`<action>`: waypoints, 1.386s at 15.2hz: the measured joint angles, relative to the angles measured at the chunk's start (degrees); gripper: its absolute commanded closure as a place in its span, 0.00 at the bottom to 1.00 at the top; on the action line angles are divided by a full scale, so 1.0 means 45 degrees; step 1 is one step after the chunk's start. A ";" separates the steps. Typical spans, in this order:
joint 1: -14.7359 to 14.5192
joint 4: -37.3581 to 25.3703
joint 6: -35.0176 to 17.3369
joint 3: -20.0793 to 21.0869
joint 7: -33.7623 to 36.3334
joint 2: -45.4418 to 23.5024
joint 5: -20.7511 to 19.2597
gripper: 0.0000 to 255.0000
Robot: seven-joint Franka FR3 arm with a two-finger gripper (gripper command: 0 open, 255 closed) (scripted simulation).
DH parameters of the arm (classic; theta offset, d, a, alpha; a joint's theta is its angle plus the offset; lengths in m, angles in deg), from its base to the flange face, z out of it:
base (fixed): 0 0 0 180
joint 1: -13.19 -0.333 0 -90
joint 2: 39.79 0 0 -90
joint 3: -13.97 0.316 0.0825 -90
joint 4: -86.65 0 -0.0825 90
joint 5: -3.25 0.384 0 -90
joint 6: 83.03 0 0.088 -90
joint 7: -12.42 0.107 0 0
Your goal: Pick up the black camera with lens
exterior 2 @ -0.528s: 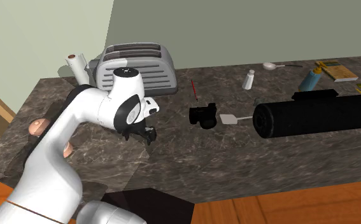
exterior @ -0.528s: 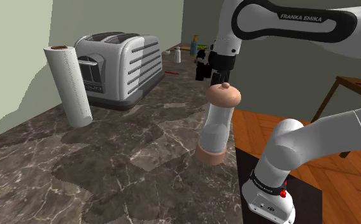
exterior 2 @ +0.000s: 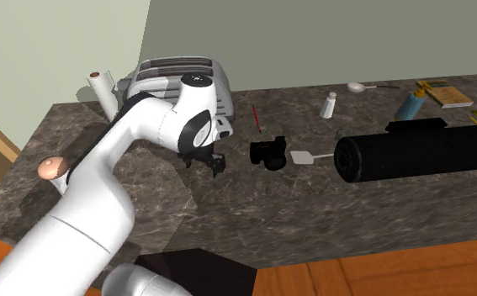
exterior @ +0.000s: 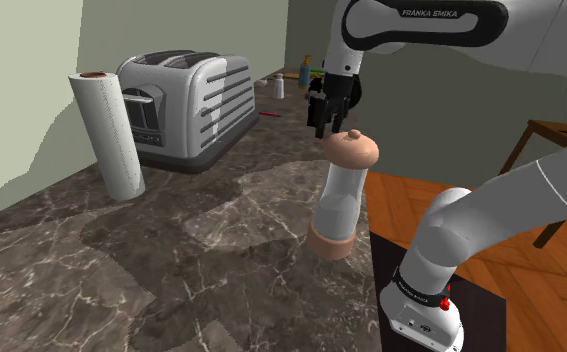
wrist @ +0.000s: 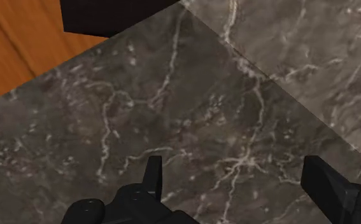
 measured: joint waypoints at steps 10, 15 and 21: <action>0.1048 -0.3748 -0.0552 -0.1242 0.0791 -0.3695 0.0195 0.00; 0.1477 -0.6081 -0.0347 -0.1846 0.1284 -0.5543 0.0580 0.00; 0.2181 -0.9015 -0.0004 -0.2729 0.1591 -0.7903 0.1317 0.00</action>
